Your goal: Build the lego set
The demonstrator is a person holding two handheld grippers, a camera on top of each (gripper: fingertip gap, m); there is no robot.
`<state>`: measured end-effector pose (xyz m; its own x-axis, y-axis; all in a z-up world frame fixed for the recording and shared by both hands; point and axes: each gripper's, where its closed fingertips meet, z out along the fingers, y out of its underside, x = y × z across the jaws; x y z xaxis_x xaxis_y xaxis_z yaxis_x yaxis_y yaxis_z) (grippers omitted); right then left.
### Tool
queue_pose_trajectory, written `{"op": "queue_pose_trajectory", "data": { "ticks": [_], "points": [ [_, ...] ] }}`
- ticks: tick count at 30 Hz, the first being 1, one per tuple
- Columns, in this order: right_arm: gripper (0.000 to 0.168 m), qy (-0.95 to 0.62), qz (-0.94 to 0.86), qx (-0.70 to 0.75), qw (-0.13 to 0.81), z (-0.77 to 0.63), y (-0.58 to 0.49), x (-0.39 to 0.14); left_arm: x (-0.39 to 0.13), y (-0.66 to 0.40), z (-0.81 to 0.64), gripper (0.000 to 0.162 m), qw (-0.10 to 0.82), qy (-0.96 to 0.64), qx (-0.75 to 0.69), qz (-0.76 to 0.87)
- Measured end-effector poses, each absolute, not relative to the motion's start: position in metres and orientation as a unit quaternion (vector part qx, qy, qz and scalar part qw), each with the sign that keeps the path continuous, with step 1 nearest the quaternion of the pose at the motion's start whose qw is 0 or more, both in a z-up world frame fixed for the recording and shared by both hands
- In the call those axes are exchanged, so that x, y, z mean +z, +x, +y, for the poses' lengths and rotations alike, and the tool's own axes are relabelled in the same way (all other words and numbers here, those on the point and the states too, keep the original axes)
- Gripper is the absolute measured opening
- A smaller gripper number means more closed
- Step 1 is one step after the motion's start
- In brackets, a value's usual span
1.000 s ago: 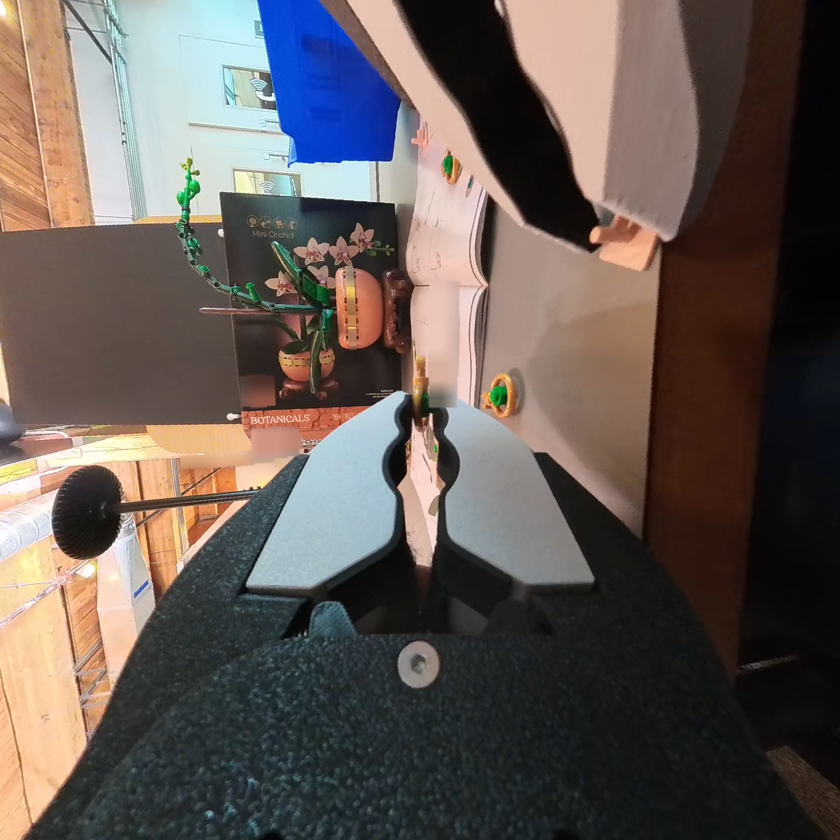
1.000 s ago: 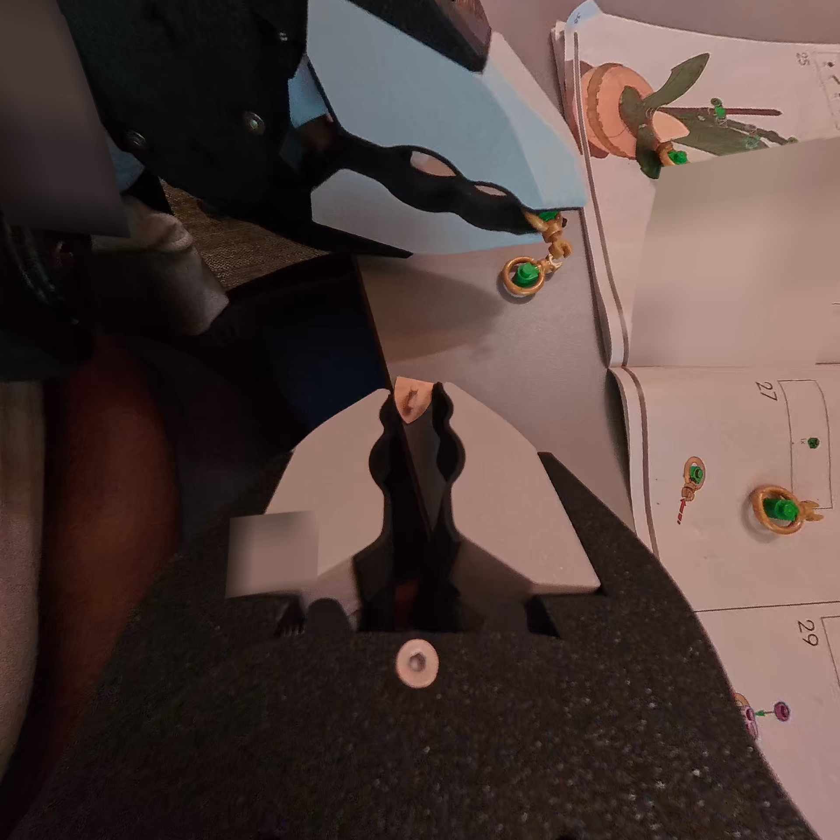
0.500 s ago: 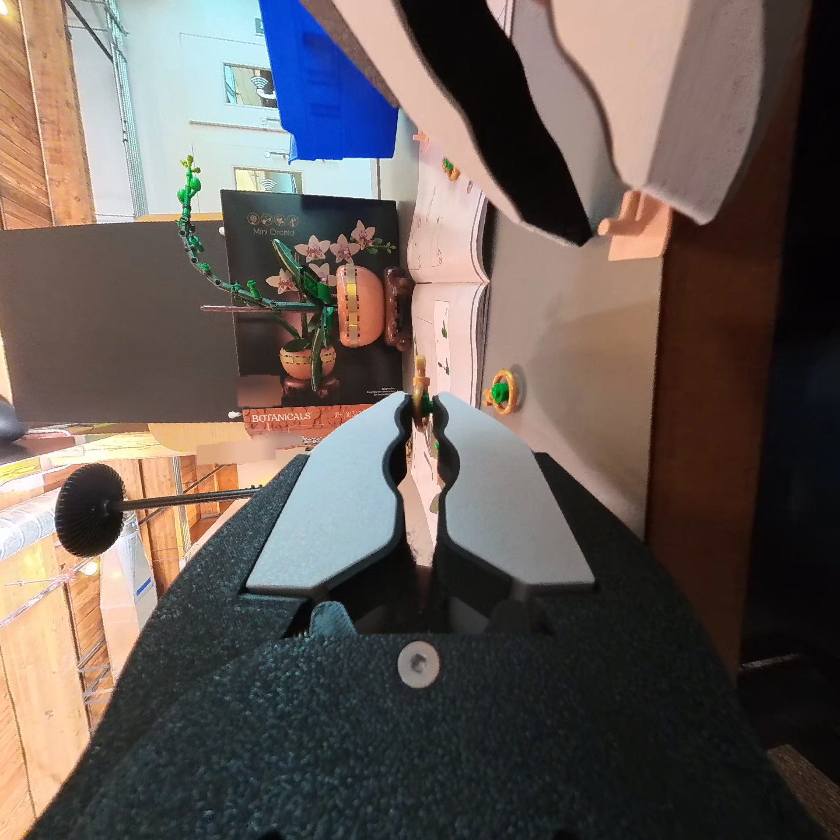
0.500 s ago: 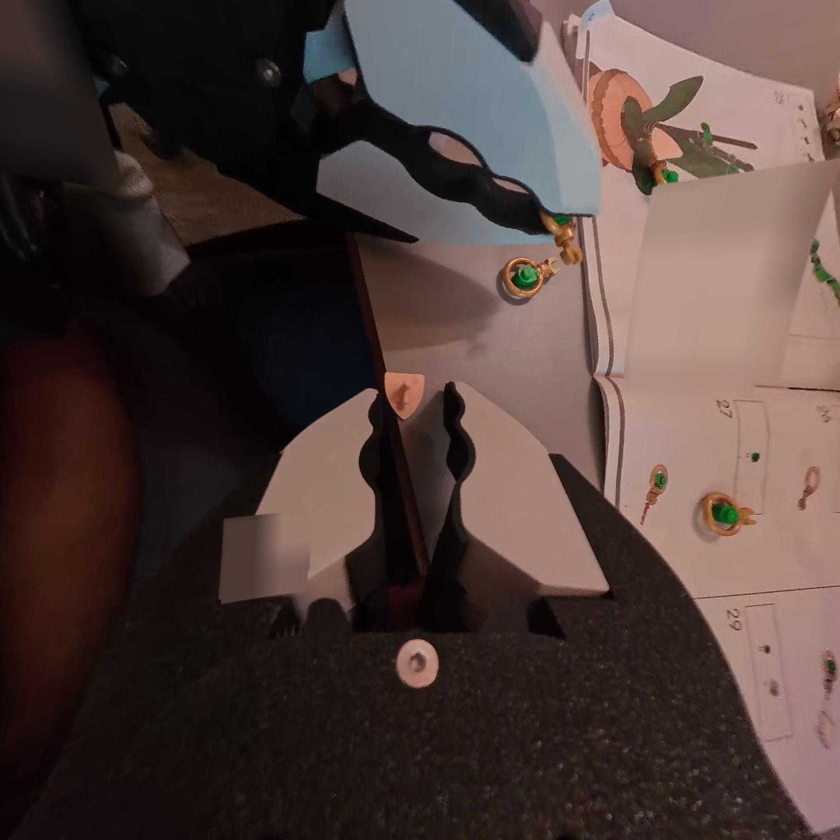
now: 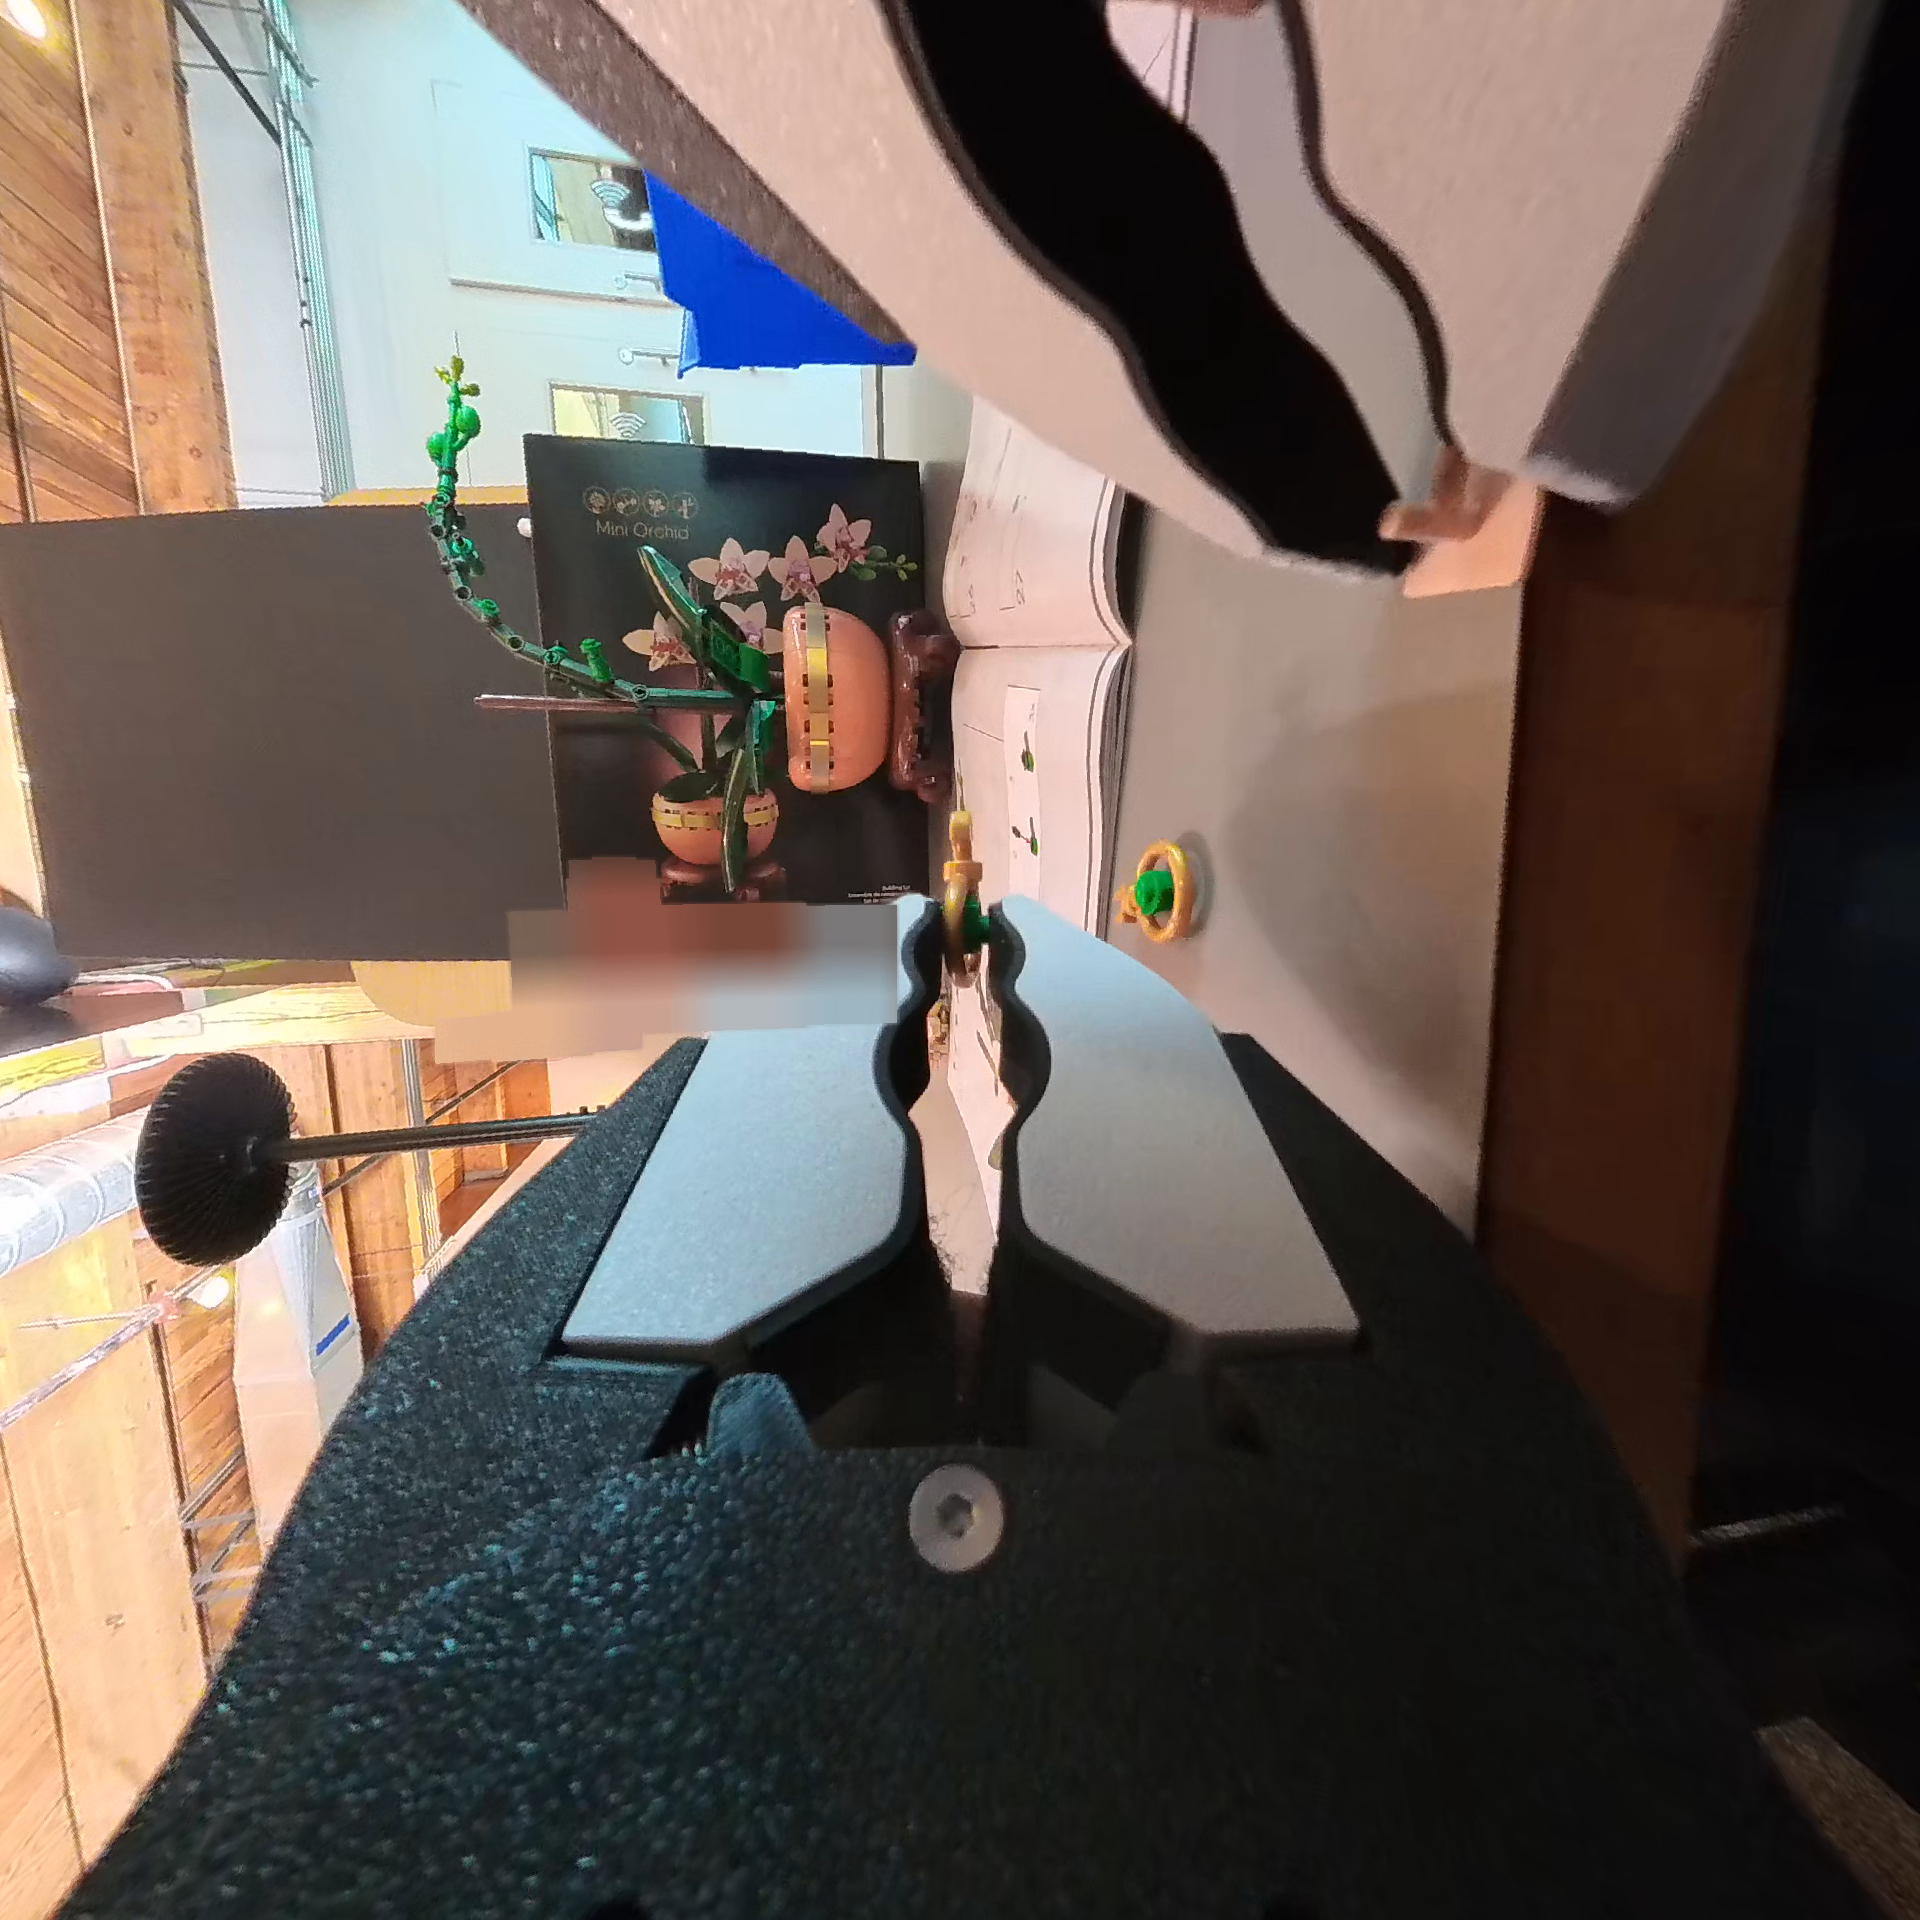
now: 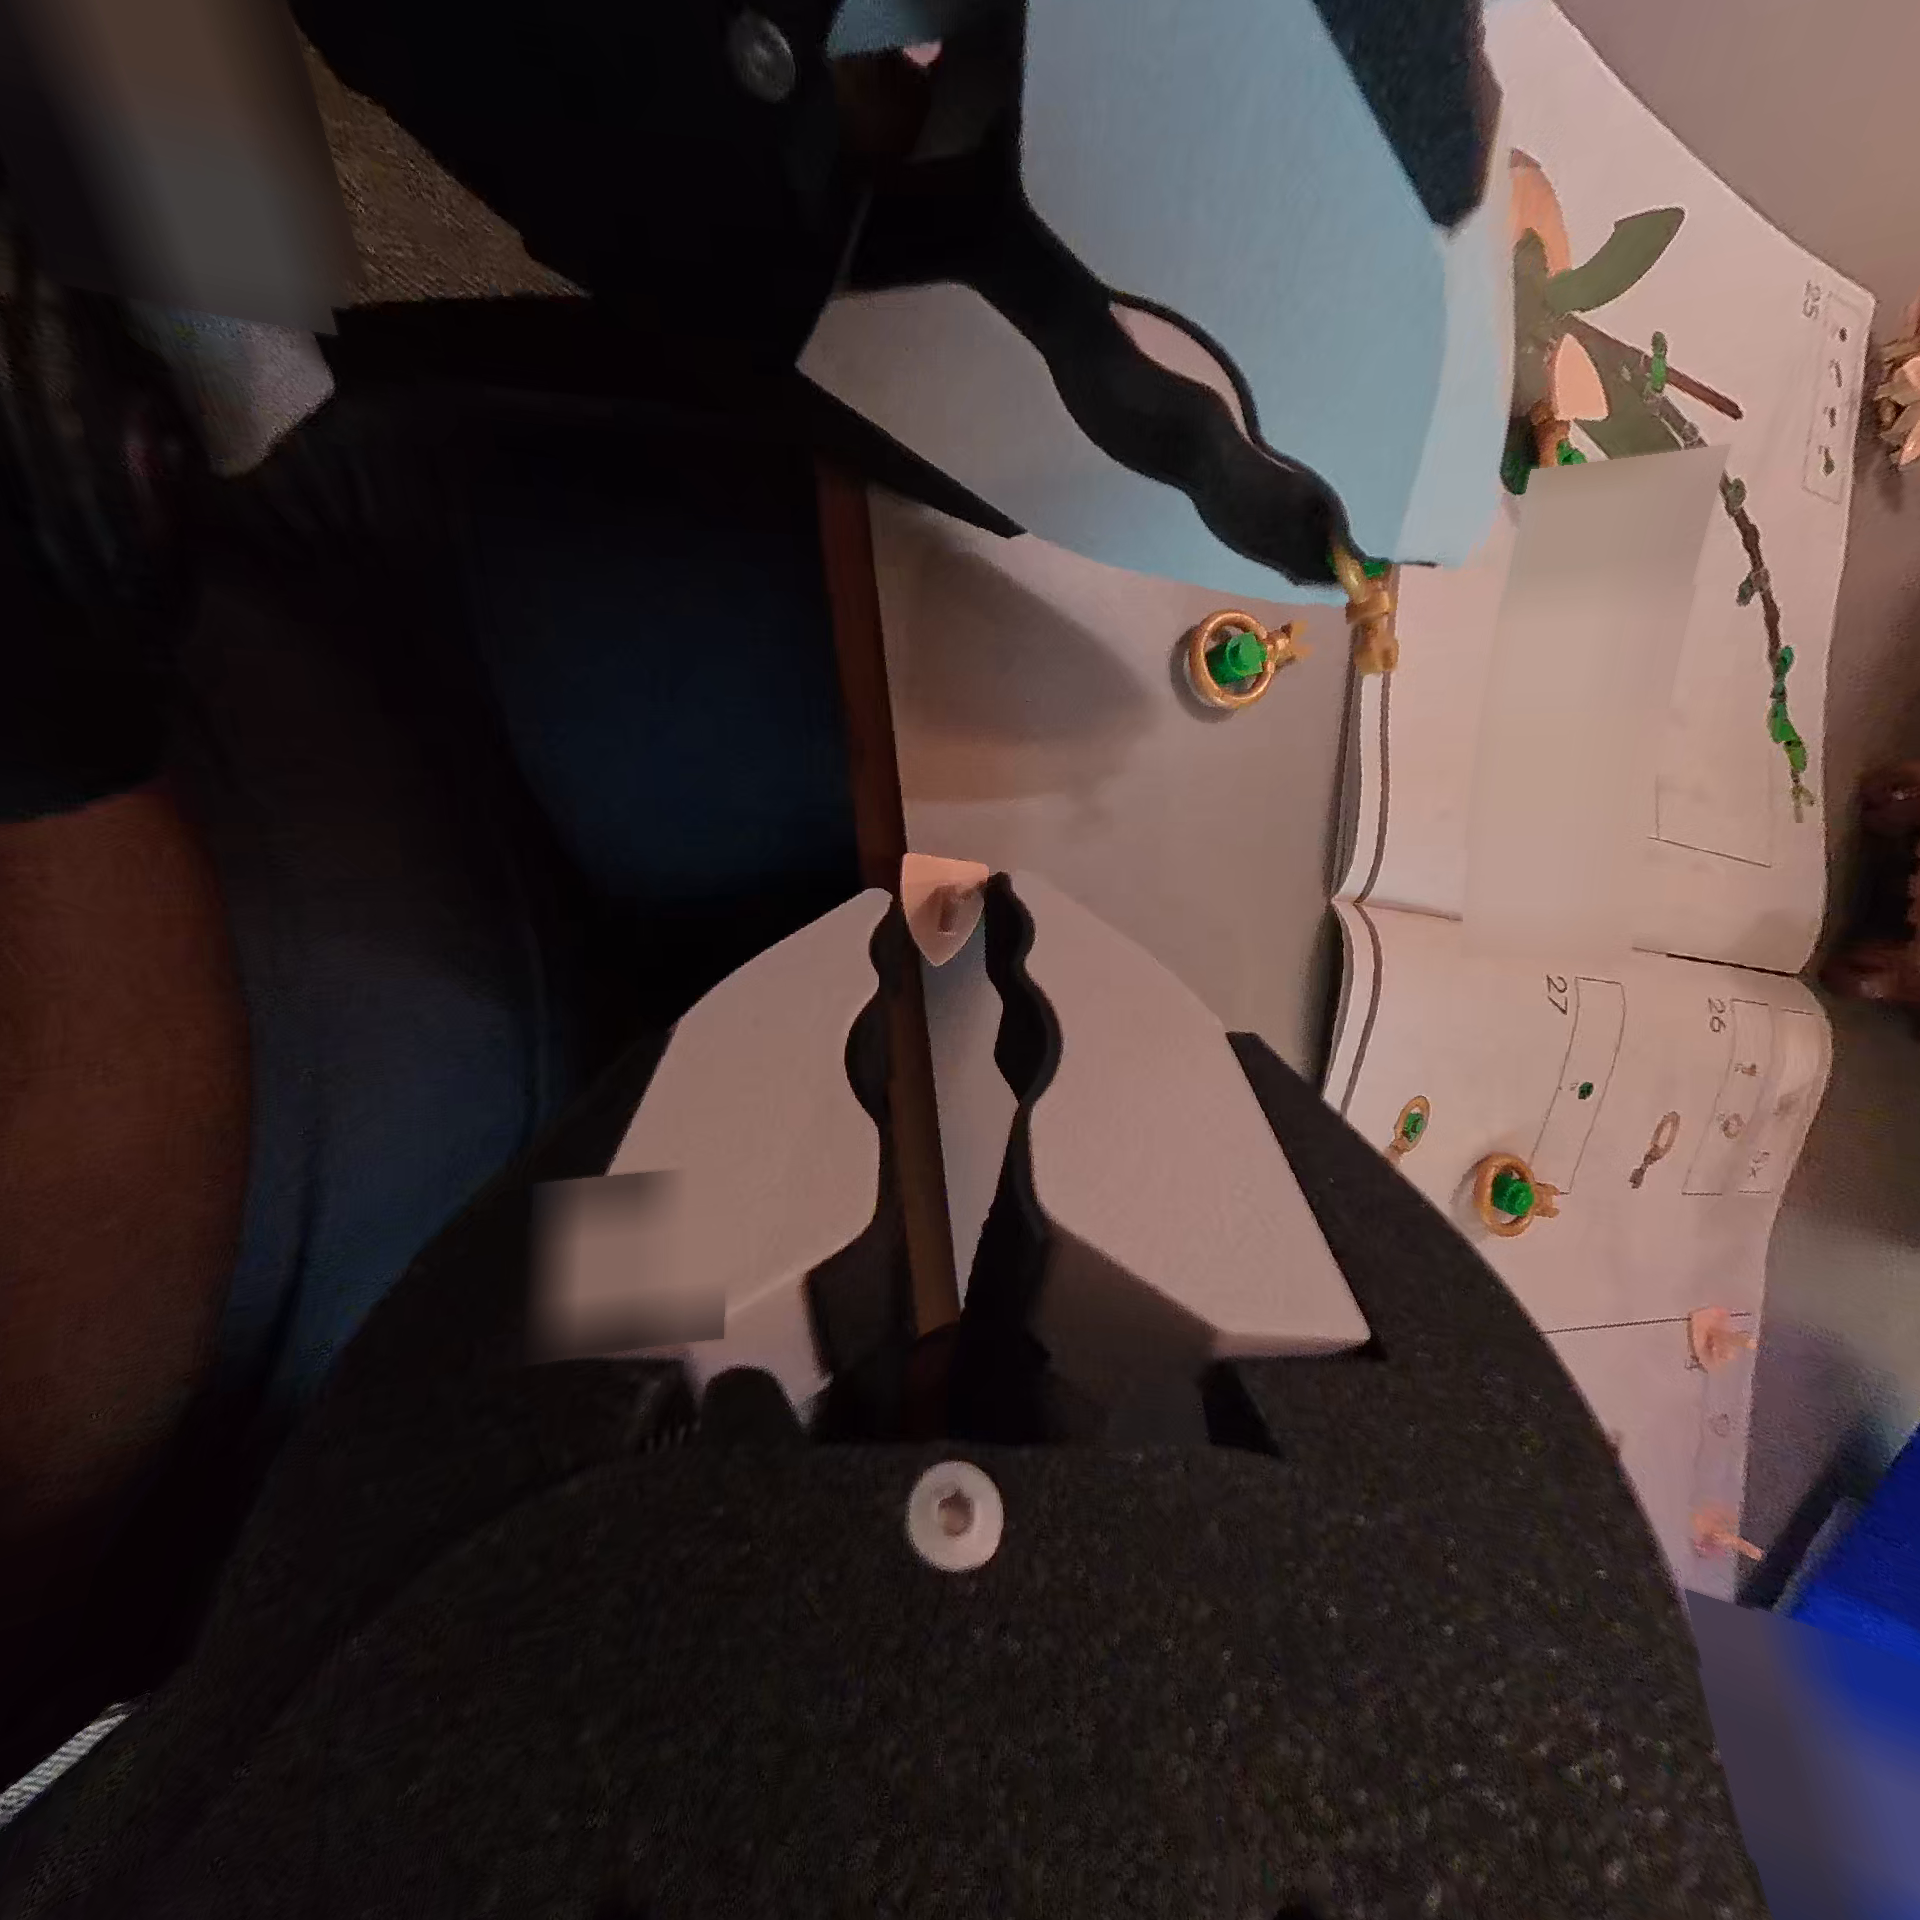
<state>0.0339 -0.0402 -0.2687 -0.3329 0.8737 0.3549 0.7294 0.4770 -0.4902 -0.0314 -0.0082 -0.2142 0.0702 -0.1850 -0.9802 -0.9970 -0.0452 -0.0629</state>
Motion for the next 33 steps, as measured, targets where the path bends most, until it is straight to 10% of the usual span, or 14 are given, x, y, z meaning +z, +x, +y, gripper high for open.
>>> {"op": "queue_pose_trajectory", "data": {
  "ticks": [18,33],
  "points": [
    [0.011,-0.494,-0.798,0.208,0.275,-0.039,0.039,-0.263,-0.22,-0.021,-0.008,0.007,0.464,-0.574,0.424,0.524],
    [0.011,-0.379,-0.799,0.135,0.447,0.018,0.033,-0.211,-0.209,0.024,0.002,0.007,0.562,-0.726,0.0,0.397]
  ]
}}
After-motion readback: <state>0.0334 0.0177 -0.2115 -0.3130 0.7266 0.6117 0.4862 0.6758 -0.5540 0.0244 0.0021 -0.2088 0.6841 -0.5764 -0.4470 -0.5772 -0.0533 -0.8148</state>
